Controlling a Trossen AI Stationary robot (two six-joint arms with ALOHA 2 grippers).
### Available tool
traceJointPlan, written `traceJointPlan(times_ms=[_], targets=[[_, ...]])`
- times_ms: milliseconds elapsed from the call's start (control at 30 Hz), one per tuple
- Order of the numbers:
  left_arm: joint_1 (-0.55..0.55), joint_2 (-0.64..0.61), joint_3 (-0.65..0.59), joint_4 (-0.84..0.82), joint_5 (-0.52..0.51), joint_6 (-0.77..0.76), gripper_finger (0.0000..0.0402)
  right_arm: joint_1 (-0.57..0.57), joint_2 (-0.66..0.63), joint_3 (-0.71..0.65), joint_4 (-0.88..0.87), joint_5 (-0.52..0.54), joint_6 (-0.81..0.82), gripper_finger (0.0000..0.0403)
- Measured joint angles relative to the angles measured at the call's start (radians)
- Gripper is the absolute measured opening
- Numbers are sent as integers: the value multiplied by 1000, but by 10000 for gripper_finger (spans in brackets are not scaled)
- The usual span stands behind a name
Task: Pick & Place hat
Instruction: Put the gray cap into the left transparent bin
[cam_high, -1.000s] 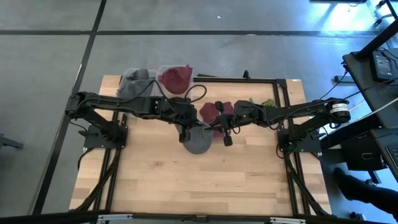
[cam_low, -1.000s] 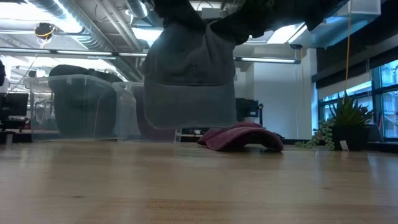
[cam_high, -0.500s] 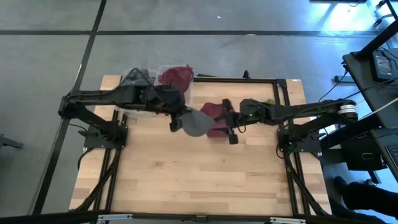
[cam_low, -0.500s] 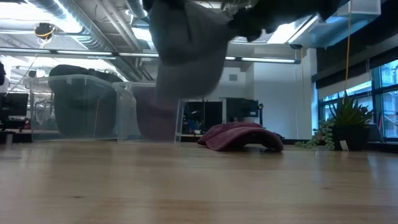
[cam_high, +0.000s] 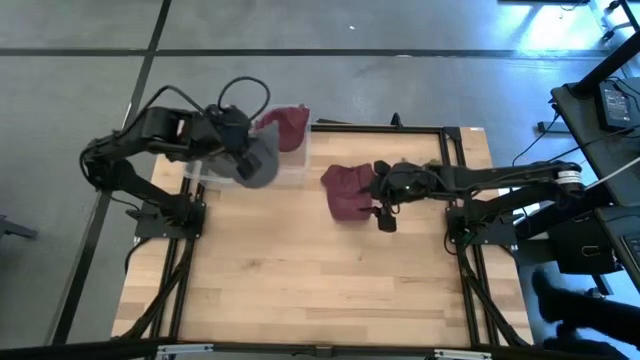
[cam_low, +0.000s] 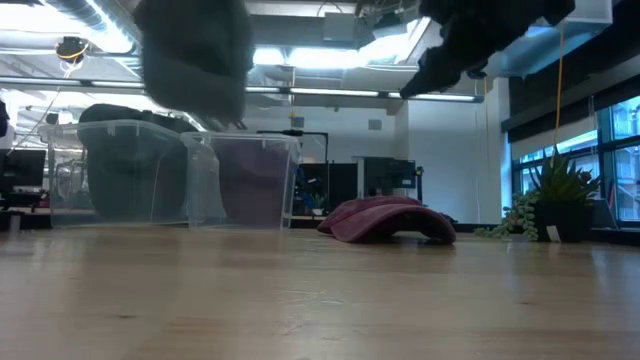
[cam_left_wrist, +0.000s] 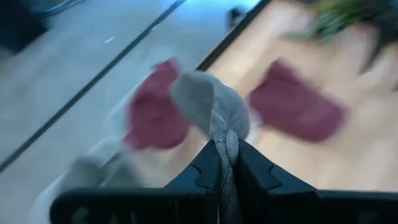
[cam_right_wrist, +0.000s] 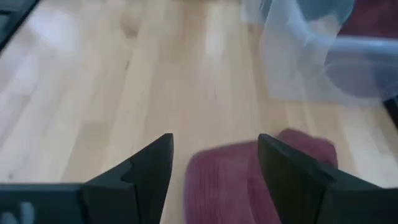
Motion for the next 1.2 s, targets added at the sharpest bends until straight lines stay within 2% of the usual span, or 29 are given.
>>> traceJointPlan(times_ms=[133, 433, 633, 767, 1000, 1200], targets=[[0, 1, 36, -168, -103, -57, 21, 0, 12, -24, 10, 0, -2, 232], [29, -52, 58, -165, -177, -75, 21, -1, 13, -78, 47, 1, 17, 232], [75, -79, 57, -164, -217, 0, 21, -1, 13, -78, 46, 0, 27, 230], [125, -94, 51, -163, -209, 48, 21, -1, 13, -78, 46, 0, 31, 230], [182, -179, -119, -165, -160, 105, 21, -1, 13, -78, 53, 0, 45, 230], [180, -256, -223, -163, -134, 37, 21, -1, 13, -78, 68, 0, 53, 230]])
